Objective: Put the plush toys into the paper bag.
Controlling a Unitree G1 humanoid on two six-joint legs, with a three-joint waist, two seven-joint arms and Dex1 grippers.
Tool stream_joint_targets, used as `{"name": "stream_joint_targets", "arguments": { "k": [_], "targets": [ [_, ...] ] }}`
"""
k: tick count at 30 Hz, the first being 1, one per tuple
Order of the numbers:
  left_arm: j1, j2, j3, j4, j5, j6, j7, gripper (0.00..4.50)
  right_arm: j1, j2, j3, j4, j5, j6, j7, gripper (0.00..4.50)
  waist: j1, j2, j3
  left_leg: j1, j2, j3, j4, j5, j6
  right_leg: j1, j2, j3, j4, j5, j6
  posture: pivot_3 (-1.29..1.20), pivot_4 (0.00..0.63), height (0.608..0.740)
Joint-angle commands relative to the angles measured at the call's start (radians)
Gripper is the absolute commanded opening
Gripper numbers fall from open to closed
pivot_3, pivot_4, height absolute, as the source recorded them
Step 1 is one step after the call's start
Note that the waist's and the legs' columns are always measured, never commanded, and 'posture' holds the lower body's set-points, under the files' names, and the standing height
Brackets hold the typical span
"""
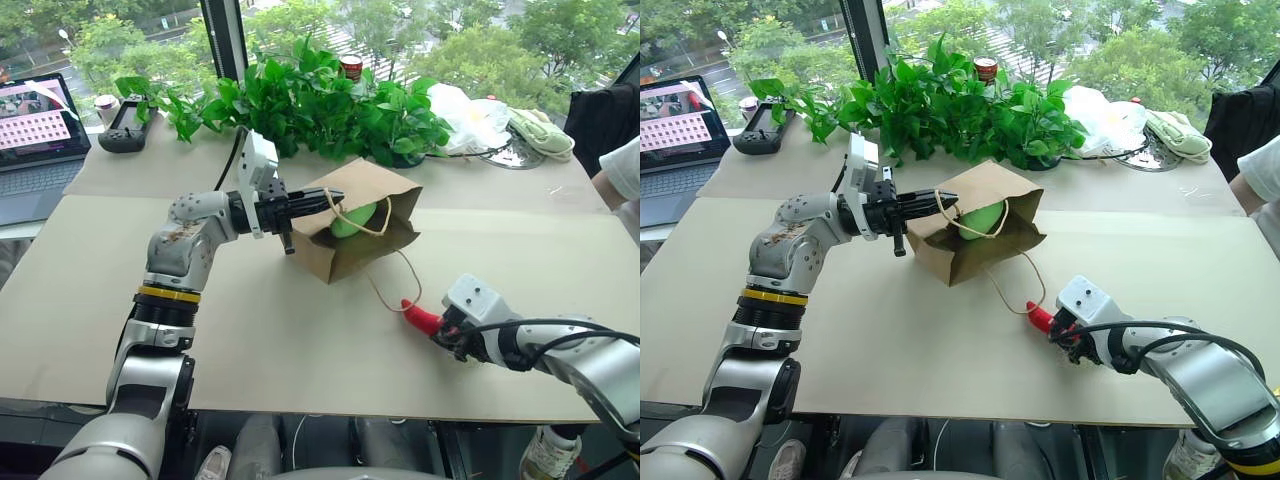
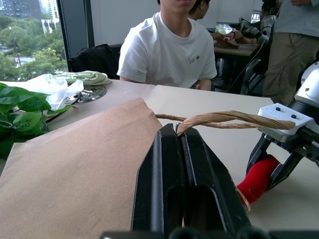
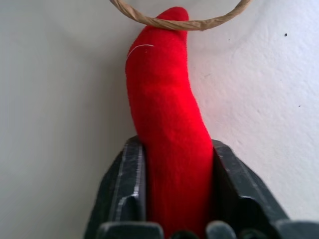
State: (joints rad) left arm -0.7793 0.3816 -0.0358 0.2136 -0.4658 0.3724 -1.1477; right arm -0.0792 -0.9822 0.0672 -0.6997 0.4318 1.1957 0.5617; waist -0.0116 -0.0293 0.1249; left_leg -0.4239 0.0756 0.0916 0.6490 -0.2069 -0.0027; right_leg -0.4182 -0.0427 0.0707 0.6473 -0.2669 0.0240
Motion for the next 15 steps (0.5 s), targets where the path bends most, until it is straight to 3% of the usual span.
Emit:
{"name": "stream_joint_targets", "arguments": {
  "k": [1,8,15],
  "targets": [
    [-0.031,0.008,0.016,-0.008,-0.001,-0.022,0.000,0.00,0.029,-0.033,-0.050,-0.029,-0.007,-0.005,0.009,0.19,0.000,0.000,0.000,0.000,0.000,0.000,0.000,0.000,0.000,0.000,0.000,0.000,0.000,0.000,0.000,0.00,0.150,0.713],
    [-0.034,0.010,0.017,0.000,-0.001,-0.025,-0.002,0.00,0.156,-0.113,-0.192,-0.095,0.005,0.029,0.044,0.04,0.010,0.000,0.000,0.000,-0.001,-0.002,0.000,0.000,0.000,0.001,0.000,0.000,-0.001,0.000,0.001,0.00,0.150,0.713],
    [-0.034,0.009,0.015,0.002,-0.001,-0.025,-0.006,0.00,0.069,-0.069,-0.320,-0.129,0.035,0.023,0.037,0.04,0.003,0.000,0.000,0.001,-0.005,-0.008,0.001,0.000,0.000,0.003,0.000,0.000,0.000,0.000,0.001,0.00,0.150,0.713]
  ]
}}
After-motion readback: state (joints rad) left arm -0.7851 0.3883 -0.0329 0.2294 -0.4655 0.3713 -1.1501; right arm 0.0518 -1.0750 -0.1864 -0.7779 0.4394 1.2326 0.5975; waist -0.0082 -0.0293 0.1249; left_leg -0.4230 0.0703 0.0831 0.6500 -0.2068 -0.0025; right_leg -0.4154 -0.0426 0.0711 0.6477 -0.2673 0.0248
